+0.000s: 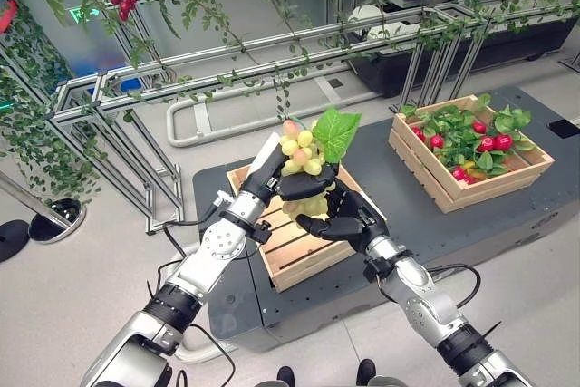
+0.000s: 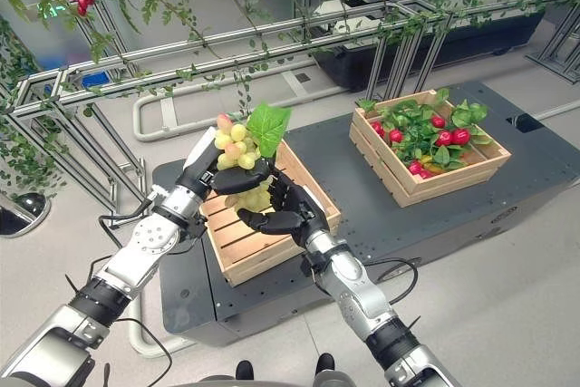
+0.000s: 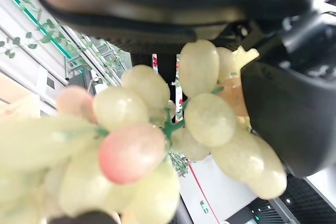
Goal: Pick up the fruits from the basket on one side to the basket on the other side
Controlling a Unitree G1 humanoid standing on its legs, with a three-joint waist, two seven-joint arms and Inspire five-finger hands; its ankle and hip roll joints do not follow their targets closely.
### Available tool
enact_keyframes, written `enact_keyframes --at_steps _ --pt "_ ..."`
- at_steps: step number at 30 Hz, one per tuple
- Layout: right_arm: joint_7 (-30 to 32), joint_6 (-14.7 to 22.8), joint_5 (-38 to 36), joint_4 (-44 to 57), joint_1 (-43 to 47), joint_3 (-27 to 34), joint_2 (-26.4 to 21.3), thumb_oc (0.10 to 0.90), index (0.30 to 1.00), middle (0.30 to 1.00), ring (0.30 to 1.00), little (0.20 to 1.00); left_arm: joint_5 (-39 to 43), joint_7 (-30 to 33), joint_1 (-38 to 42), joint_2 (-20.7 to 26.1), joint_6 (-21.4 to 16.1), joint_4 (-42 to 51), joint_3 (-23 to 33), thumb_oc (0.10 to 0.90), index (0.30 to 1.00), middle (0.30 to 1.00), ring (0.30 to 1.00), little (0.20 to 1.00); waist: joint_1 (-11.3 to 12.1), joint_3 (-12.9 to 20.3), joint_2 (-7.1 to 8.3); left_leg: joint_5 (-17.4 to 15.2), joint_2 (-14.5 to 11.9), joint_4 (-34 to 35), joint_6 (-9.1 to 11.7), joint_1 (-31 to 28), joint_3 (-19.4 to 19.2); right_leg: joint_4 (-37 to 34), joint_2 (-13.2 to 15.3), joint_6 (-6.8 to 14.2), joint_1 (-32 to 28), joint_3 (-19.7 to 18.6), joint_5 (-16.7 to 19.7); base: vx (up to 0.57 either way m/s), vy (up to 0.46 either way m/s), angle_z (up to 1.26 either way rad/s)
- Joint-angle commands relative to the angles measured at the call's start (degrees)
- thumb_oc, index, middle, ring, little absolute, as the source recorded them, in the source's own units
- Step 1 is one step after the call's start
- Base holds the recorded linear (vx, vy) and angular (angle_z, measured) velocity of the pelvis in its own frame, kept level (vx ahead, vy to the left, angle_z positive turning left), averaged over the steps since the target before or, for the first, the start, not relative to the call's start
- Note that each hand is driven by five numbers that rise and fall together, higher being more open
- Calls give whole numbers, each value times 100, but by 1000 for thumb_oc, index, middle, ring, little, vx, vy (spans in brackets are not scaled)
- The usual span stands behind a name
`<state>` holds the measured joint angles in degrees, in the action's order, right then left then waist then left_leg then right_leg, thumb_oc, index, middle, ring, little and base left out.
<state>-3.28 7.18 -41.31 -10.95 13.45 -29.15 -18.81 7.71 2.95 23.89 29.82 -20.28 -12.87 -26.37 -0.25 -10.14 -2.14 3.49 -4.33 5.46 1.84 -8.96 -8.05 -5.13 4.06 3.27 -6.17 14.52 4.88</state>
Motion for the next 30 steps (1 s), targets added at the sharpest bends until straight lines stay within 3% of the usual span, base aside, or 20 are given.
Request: enact_keyframes --at_steps 1,9,18,19,20,22,30 --pt "-92 370 -352 362 488 -94 456 800 900 900 900 900 539 46 610 -219 -453 233 -18 400 300 300 300 300 56 628 152 -655 229 -46 -23 -112 80 13 170 54 -495 -4 -698 0 0 0" --pt "-402 113 -861 405 501 -200 546 800 900 900 900 900 862 -388 557 -346 -530 331 -122 400 300 300 300 300 69 650 176 -661 226 -46 -36 -117 92 13 164 55 -492 -31 -687 4 0 0" --pt "-509 347 -1190 437 618 -241 709 800 900 900 900 900 932 -624 622 -466 -287 374 -320 400 300 300 300 300 90 663 194 -678 223 -46 -47 -136 106 13 166 70 -502 -24 -674 0 0 0" --pt "-486 454 -1177 499 631 -215 724 709 764 764 764 764 931 -616 596 -466 -285 326 -328 400 300 300 300 300 89 668 193 -682 223 -46 -50 -138 102 13 163 71 -499 -35 -676 0 0 0" --pt "-454 506 -1157 544 637 -186 716 538 507 507 507 507 946 -627 577 -465 -276 309 -315 400 300 300 300 300 90 670 193 -684 220 -46 -51 -140 104 13 163 73 -497 -38 -675 0 0 0" --pt "-395 561 -1133 584 656 -146 718 400 300 300 300 300 944 -621 554 -470 -278 274 -303 400 300 300 300 300 92 671 195 -686 219 -46 -55 -142 101 13 163 74 -497 -42 -673 0 0 0" --pt "-182 728 -1108 592 592 53 733 400 300 300 300 300 872 -523 398 -487 -277 182 -154 400 300 300 300 300 97 694 196 -698 211 -46 -69 -136 95 13 172 79 -478 -63 -665 0 0 0"
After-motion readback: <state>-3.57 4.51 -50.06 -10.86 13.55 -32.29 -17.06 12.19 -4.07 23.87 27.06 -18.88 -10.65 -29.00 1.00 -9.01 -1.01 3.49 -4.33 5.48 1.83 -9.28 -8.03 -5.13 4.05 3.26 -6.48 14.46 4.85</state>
